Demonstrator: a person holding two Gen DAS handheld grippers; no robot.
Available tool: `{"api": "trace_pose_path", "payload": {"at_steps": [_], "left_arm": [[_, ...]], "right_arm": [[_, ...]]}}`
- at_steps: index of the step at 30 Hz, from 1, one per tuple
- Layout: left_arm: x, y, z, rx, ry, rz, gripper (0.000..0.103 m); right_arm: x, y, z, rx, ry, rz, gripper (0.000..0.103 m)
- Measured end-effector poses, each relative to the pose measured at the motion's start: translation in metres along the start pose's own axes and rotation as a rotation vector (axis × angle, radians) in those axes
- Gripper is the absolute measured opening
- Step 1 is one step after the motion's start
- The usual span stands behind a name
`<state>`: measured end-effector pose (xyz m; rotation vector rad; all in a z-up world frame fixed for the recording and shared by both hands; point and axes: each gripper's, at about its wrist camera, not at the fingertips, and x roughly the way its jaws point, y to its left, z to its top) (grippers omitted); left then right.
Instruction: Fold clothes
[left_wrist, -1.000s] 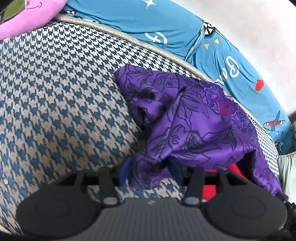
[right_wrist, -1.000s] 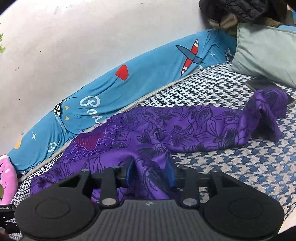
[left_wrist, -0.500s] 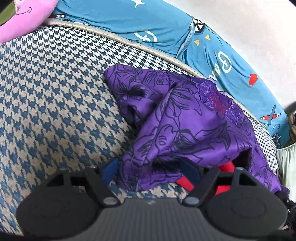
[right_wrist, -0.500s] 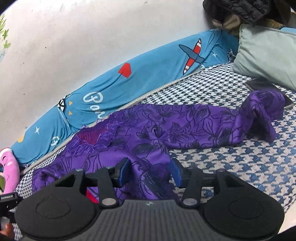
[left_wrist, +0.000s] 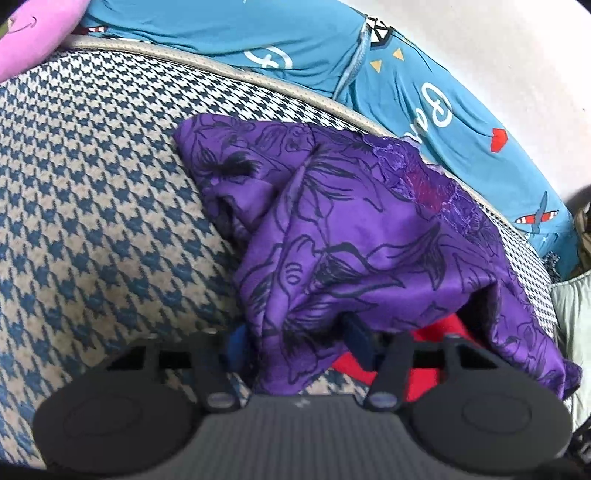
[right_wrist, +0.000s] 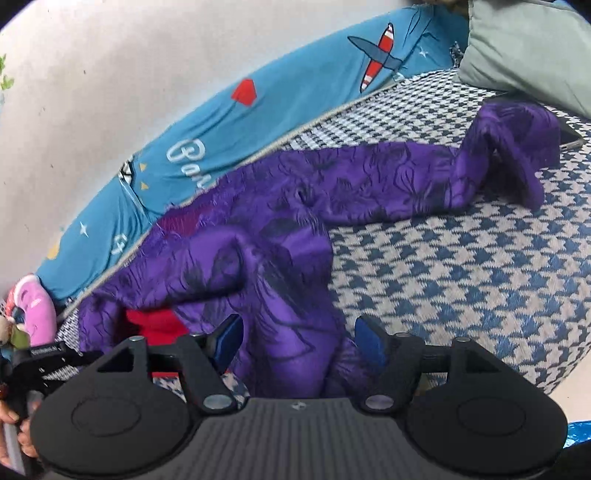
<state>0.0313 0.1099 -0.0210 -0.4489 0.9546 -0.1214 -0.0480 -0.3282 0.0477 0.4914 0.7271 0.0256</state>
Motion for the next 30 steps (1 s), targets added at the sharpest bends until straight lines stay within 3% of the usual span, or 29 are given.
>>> {"api": "trace_pose_path", "payload": {"at_steps": [2, 5, 6, 10, 18, 21, 27, 30], "left_arm": [[-0.001, -0.004, -0.002, 0.015, -0.004, -0.008, 0.031], [-0.005, -0.008, -0.004, 0.034, -0.028, -0.010, 0.021], [-0.008, -0.007, -0.004, 0.032, -0.040, -0.016, 0.019], [-0.025, -0.002, -0.005, -0.001, -0.106, -0.051, 0.016], [-0.084, 0.015, -0.004, -0.061, -0.227, -0.112, 0.016], [-0.098, 0.027, -0.008, -0.102, -0.206, -0.140, 0.016], [-0.095, 0.031, -0.019, -0.096, -0.178, -0.101, 0.017], [-0.089, 0.026, -0.021, -0.066, -0.172, -0.060, 0.027]], "right_arm": [[0.004, 0.003, -0.003, -0.026, 0.016, -0.013, 0.064], [0.008, 0.009, -0.004, -0.064, 0.030, -0.016, 0.030], [0.009, 0.011, -0.004, -0.068, 0.026, -0.013, 0.023], [0.000, 0.013, 0.000, -0.059, -0.048, 0.014, 0.019], [-0.049, 0.028, 0.018, -0.062, -0.336, 0.092, 0.016], [-0.046, 0.028, 0.021, -0.017, -0.355, 0.062, 0.016], [-0.038, 0.017, 0.023, 0.071, -0.334, 0.002, 0.017], [-0.040, 0.015, 0.021, 0.060, -0.320, -0.003, 0.018]]}}
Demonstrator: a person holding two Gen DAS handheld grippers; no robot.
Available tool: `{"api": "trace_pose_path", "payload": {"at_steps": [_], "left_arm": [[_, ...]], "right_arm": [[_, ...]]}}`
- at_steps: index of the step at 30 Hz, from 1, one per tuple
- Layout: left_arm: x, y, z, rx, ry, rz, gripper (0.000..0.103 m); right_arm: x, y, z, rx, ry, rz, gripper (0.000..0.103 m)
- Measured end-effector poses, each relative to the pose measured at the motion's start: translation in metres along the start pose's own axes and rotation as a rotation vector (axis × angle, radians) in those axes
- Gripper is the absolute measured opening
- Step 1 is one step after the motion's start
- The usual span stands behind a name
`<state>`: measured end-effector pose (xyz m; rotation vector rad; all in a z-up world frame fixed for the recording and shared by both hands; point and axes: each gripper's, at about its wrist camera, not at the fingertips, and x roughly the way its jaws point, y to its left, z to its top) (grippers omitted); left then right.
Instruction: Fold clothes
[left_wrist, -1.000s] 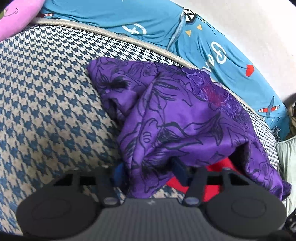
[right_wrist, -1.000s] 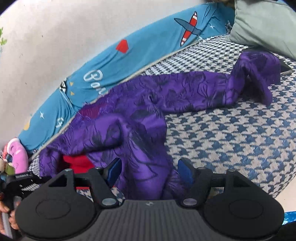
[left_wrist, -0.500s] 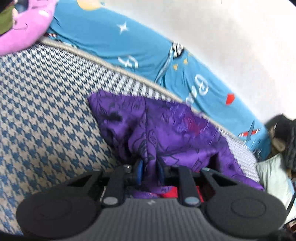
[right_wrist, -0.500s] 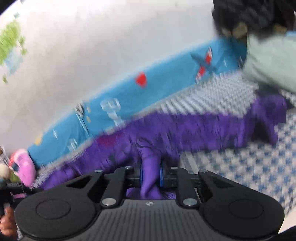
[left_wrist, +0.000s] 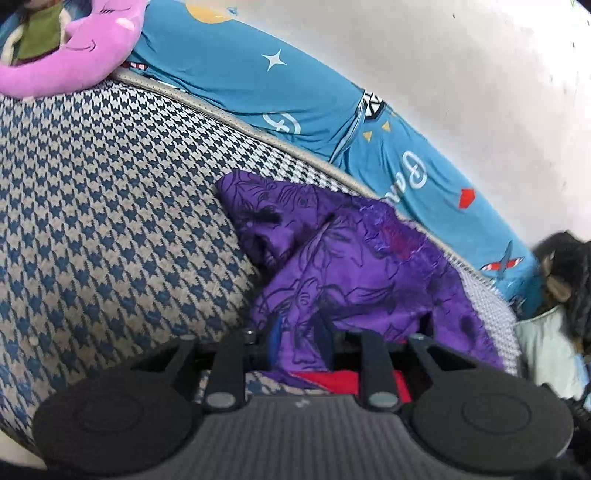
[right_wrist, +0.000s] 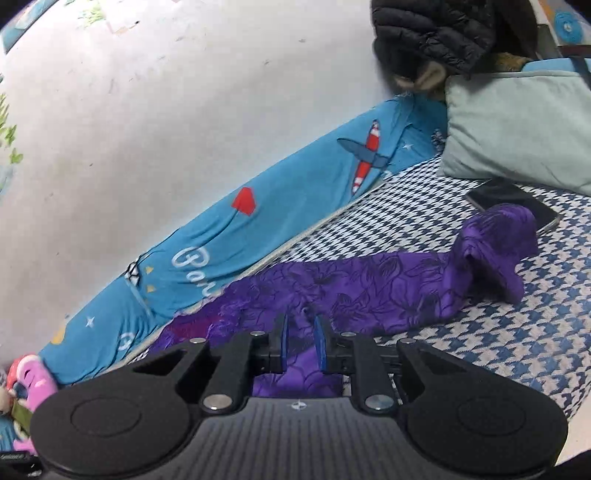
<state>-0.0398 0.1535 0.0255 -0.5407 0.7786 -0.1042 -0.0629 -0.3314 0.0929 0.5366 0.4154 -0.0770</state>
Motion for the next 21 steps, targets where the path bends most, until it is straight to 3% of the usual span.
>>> {"api": "trace_pose_path", "payload": {"at_steps": [6, 16, 21], "left_arm": [[0.017, -0.009, -0.003, 0.046, 0.022, 0.064, 0.042], [0.033, -0.018, -0.010, 0.078, 0.048, 0.141, 0.051], [0.038, -0.017, -0.008, 0.069, 0.057, 0.143, 0.055]], "right_arm": [[0.003, 0.011, -0.018, -0.075, 0.111, 0.080, 0.019], [0.014, 0.047, -0.059, -0.255, 0.299, 0.260, 0.023], [0.016, 0.072, -0.085, -0.373, 0.352, 0.307, 0.035]]}}
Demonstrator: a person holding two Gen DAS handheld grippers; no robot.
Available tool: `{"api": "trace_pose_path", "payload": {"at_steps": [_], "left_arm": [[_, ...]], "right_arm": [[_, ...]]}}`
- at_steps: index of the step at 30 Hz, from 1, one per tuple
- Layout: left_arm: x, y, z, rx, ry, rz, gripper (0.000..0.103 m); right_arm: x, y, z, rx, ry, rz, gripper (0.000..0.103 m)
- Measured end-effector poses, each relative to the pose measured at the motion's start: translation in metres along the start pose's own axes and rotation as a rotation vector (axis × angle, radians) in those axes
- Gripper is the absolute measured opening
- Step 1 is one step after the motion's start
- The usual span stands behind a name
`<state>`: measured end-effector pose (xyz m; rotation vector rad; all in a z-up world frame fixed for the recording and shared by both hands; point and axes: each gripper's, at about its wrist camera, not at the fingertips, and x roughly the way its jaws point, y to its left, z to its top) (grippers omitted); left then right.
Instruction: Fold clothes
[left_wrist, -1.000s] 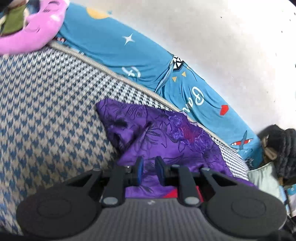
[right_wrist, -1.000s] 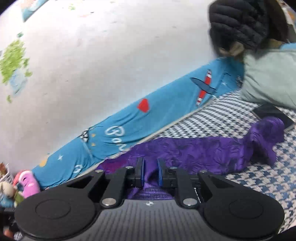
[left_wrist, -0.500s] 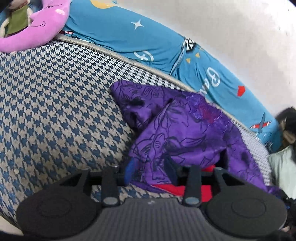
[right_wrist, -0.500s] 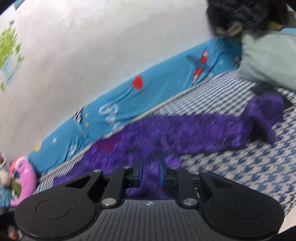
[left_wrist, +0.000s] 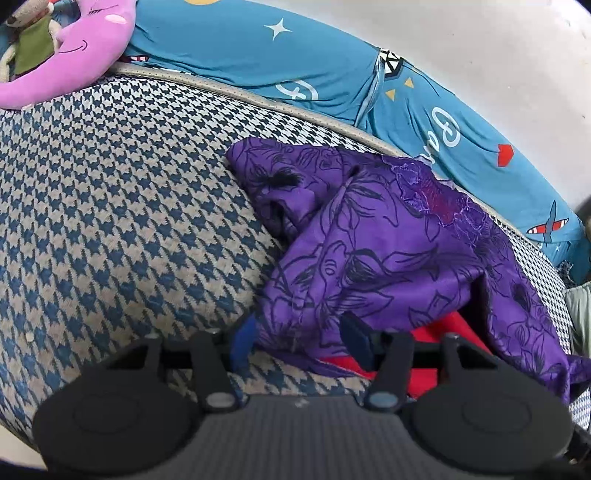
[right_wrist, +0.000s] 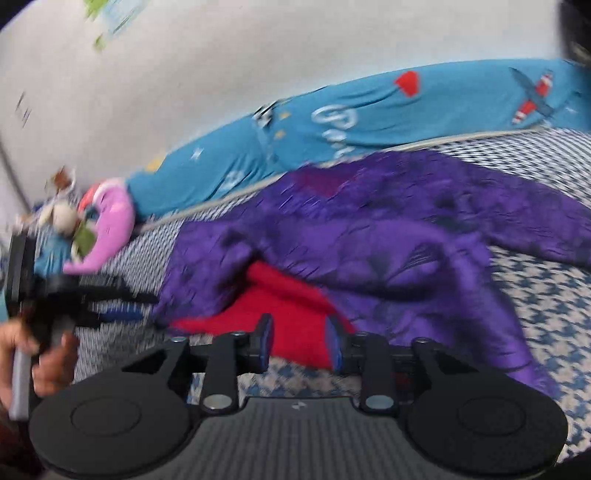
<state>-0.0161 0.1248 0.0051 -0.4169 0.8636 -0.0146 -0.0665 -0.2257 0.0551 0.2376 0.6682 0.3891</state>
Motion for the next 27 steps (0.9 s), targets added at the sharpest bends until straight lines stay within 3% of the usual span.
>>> {"api": "trace_pose_path", "payload": {"at_steps": [5, 7, 11, 27], "left_arm": [[0.006, 0.003, 0.005, -0.028, -0.011, -0.005, 0.064], [0.008, 0.005, 0.007, -0.043, -0.021, -0.010, 0.073], [0.011, 0.005, 0.012, -0.054, -0.040, -0.017, 0.077], [0.041, -0.015, 0.020, -0.058, -0.008, -0.009, 0.092]], "right_arm": [[0.022, 0.025, -0.010, -0.099, 0.059, 0.040, 0.045], [0.032, 0.035, -0.012, -0.143, 0.076, 0.041, 0.047], [0.048, 0.053, -0.014, -0.226, 0.085, 0.045, 0.053], [0.121, 0.097, -0.017, -0.400, 0.137, -0.003, 0.056]]}}
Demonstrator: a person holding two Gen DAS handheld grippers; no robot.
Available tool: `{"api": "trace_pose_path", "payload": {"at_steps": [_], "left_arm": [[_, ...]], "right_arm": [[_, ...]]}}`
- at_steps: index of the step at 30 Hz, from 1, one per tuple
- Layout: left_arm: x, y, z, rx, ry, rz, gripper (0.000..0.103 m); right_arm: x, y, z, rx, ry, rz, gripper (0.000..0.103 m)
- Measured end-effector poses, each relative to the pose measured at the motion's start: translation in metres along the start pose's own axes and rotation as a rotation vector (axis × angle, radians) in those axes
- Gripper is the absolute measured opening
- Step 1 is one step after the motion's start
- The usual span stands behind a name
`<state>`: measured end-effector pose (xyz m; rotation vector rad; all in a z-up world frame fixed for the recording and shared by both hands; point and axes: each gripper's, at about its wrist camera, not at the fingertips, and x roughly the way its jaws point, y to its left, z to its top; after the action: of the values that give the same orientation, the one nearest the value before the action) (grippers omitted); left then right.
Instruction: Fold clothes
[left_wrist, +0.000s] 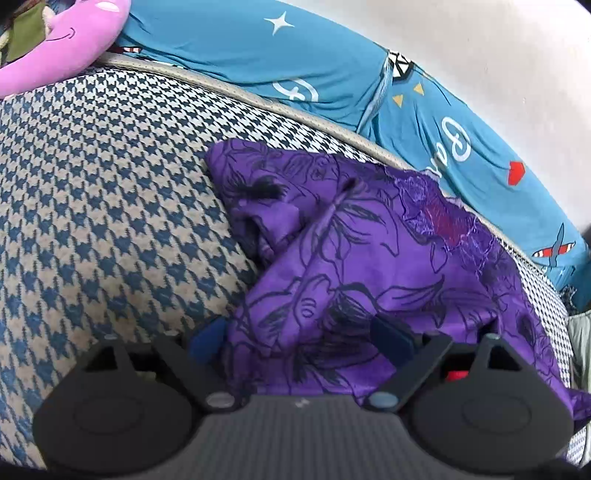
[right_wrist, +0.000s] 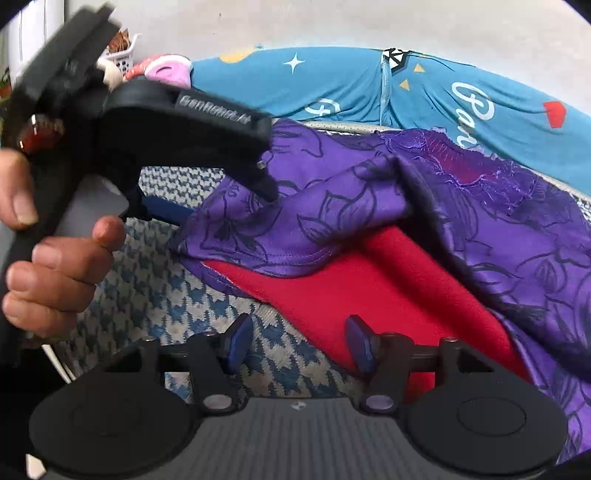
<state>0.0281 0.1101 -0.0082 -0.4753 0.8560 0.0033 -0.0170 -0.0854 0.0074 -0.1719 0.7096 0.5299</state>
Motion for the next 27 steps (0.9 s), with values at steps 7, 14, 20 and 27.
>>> {"api": "trace_pose_path", "payload": {"at_steps": [7, 14, 20, 27], "left_arm": [[0.009, -0.005, -0.003, -0.009, 0.043, -0.003, 0.071], [0.004, -0.007, -0.005, -0.011, 0.065, -0.031, 0.016], [-0.038, -0.013, -0.008, 0.034, -0.046, -0.052, 0.012], [-0.082, 0.004, -0.020, 0.025, -0.053, -0.062, 0.012]], "right_arm": [[0.011, 0.000, 0.006, 0.032, -0.022, -0.037, 0.032], [-0.003, -0.005, 0.008, 0.051, -0.053, -0.027, 0.008], [-0.038, -0.005, 0.006, 0.058, -0.094, 0.141, 0.008], [-0.070, 0.013, -0.009, -0.035, -0.061, 0.313, 0.008]]}}
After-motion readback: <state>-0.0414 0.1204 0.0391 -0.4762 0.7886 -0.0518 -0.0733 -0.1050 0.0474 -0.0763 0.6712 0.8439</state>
